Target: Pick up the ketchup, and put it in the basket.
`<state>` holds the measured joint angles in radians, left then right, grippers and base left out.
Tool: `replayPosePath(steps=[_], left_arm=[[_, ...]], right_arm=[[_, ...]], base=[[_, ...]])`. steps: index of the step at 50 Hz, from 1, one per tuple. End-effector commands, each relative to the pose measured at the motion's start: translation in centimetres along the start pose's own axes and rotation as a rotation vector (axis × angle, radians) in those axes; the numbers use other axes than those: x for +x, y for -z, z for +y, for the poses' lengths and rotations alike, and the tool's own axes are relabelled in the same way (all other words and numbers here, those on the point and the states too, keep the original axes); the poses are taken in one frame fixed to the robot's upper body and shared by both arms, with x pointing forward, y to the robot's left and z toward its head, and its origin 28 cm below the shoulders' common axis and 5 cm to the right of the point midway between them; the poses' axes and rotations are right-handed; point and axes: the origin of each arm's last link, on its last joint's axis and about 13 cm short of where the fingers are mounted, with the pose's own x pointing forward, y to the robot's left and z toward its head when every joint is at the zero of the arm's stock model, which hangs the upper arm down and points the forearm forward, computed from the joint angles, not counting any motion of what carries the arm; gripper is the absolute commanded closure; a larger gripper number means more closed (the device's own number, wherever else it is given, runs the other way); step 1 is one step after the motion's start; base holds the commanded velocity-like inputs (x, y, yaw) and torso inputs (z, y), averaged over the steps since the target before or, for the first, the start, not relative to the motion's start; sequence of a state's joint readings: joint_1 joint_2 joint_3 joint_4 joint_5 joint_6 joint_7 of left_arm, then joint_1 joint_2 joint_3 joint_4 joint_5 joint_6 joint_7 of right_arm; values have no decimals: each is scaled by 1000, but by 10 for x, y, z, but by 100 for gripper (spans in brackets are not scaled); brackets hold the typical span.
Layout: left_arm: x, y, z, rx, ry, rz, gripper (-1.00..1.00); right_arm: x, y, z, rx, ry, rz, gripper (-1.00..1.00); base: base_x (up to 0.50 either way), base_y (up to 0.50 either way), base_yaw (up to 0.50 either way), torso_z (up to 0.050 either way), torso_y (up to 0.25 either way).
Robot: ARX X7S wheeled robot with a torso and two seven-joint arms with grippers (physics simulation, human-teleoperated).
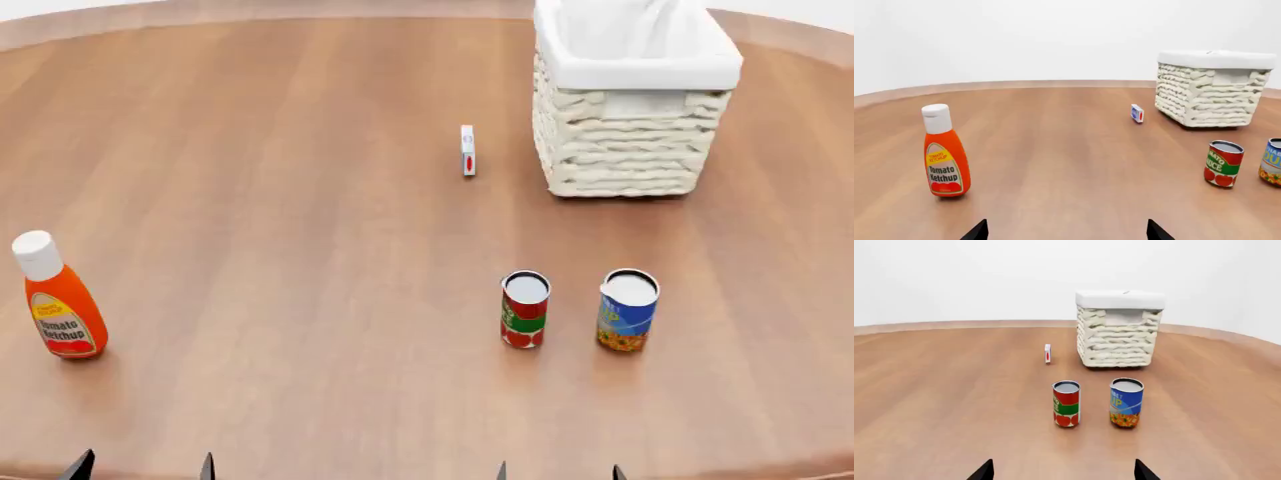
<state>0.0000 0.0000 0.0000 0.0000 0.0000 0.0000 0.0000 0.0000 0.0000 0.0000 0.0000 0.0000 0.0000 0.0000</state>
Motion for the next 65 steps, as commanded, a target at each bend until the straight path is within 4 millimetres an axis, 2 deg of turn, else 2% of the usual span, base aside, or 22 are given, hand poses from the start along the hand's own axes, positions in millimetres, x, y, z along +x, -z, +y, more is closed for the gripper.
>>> replayPosePath(steps=[1,13,18,23,32,39,45,65], left_arm=[[0,1,0,-1,2,2,-100],[0,2,0,15,-2,20,-100],[-2,2,0,-7,22,-32,-100],[-3,2,1,53,39,-64,-100],[-8,-24,4,90,40,-250,-100],[-15,-40,5,76,27,-301,-100],[-19,-49,6,62,13,-330,-100],[-27,-59,7,58,-4,-379,-100]], right_arm=[[0,0,0,3,2,-1,-100],[1,0,1,7,8,4,-100],[1,-2,2,-2,2,-3,-100],[1,-2,2,0,-5,2,-100],[-6,-25,3,-17,14,-36,-100],[-16,-47,6,-34,19,-95,-100],[-22,-57,10,-55,13,-127,-100],[-31,-73,14,-93,26,-214,-100]], base=[[0,0,0,0,0],[0,0,0,0,0],[0,0,0,0,0],[0,0,0,0,0],[0,0,0,0,0],[0,0,0,0,0],[0,0,0,0,0],[0,0,0,0,0]])
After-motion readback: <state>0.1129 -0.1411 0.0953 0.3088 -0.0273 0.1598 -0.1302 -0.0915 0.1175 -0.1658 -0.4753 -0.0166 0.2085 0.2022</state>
